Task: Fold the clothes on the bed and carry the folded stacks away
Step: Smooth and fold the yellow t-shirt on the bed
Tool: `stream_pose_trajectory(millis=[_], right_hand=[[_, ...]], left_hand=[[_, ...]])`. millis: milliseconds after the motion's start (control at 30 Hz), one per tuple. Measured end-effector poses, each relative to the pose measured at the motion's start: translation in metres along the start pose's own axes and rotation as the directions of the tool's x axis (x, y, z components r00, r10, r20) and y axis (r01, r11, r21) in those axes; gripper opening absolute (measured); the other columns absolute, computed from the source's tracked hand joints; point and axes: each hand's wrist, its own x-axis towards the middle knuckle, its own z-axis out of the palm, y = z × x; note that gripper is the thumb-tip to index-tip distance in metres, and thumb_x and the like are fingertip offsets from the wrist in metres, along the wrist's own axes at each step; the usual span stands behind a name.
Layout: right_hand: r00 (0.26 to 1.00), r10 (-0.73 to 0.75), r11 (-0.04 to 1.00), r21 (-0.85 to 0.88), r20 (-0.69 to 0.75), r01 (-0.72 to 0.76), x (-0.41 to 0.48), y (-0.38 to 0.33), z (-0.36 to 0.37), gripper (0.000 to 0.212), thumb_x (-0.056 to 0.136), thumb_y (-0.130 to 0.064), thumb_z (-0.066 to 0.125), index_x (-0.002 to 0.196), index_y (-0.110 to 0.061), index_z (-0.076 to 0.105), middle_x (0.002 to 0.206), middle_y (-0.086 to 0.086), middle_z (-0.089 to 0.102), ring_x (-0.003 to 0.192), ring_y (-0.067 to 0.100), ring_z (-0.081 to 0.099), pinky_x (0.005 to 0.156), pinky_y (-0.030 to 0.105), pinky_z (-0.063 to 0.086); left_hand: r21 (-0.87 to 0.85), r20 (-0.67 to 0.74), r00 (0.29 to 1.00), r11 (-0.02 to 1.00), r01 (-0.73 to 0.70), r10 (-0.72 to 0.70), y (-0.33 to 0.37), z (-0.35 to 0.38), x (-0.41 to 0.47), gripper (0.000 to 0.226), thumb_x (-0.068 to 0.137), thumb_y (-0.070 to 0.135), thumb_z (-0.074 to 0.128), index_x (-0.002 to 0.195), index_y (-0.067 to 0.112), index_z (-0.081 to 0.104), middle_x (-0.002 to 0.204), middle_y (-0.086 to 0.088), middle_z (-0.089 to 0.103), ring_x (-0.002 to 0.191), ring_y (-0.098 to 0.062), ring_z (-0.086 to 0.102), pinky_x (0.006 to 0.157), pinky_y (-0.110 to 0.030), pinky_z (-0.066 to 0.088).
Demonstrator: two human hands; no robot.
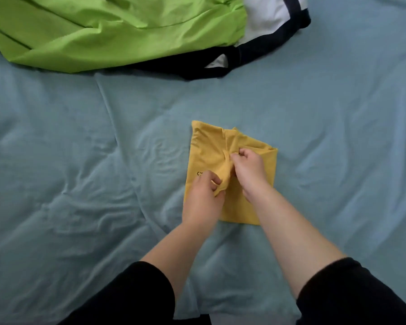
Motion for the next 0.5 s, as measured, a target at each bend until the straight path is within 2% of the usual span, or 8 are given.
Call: stream_pose_trajectory(millis=[67,233,367,433,500], right_hand=[[1.0,-0.004,0.999,-0.047,-0.004,0.004,0.009,0.007,-0.024,0.014,0.087,-0.013,0.049,0.076,-0.014,0.058,0.057,-0.003,0.046,0.056,0.015,0.04,0.055,0.029,0.033],[0.997,-0.027,0.997,-0.075,-0.07,0.022,0.028,0.023,-0.065,0.017,0.083,-0.008,0.049,0.068,-0.015,0.052,0.054,-0.003,0.039,0.053,0.015,0.034,0.053,0.029,0.029],[0.993,-0.024,0.991,-0.135,-0.118,0.008,0.039,0.041,-0.081,0.015,0.084,-0.009,0.048,0.07,-0.014,0.048,0.057,-0.002,0.039,0.053,0.016,0.034,0.049,0.03,0.026],[0.99,-0.007,0.989,-0.146,-0.138,-0.013,0.043,0.047,-0.084,0.009,0.086,-0.011,0.049,0.077,-0.012,0.052,0.062,0.0,0.046,0.056,0.018,0.041,0.052,0.03,0.032],[0.989,-0.009,0.989,-0.145,-0.148,-0.012,0.045,0.049,-0.085,0.008,0.087,-0.013,0.052,0.092,-0.011,0.057,0.08,0.003,0.059,0.072,0.021,0.054,0.065,0.033,0.043]], left_hand=[[0.0,0.017,1.0,1.0,-0.017,0.017,0.011,0.024,-0.002,0.02,0.086,0.021,0.064,0.091,0.032,0.048,0.084,0.015,0.045,0.067,-0.002,0.046,0.055,-0.024,0.033],[0.014,0.061,0.997,0.999,-0.04,0.039,0.031,0.073,-0.009,0.02,0.086,0.019,0.063,0.093,0.03,0.048,0.083,0.014,0.045,0.081,-0.014,0.049,0.068,-0.031,0.04],[0.018,0.095,0.995,0.999,-0.037,0.035,0.031,0.1,-0.008,0.019,0.087,0.022,0.063,0.094,0.029,0.047,0.087,0.012,0.046,0.083,-0.016,0.048,0.066,-0.03,0.036],[0.0,0.125,0.992,1.0,-0.026,0.026,0.028,0.108,-0.003,0.02,0.086,0.021,0.065,0.097,0.025,0.049,0.09,0.008,0.048,0.087,-0.021,0.052,0.067,-0.031,0.039],[-0.039,0.2,0.98,0.999,0.004,0.004,0.029,0.11,0.0,0.029,0.083,0.024,0.072,0.104,0.019,0.054,0.094,0.004,0.05,0.085,-0.021,0.053,0.073,-0.035,0.047]])
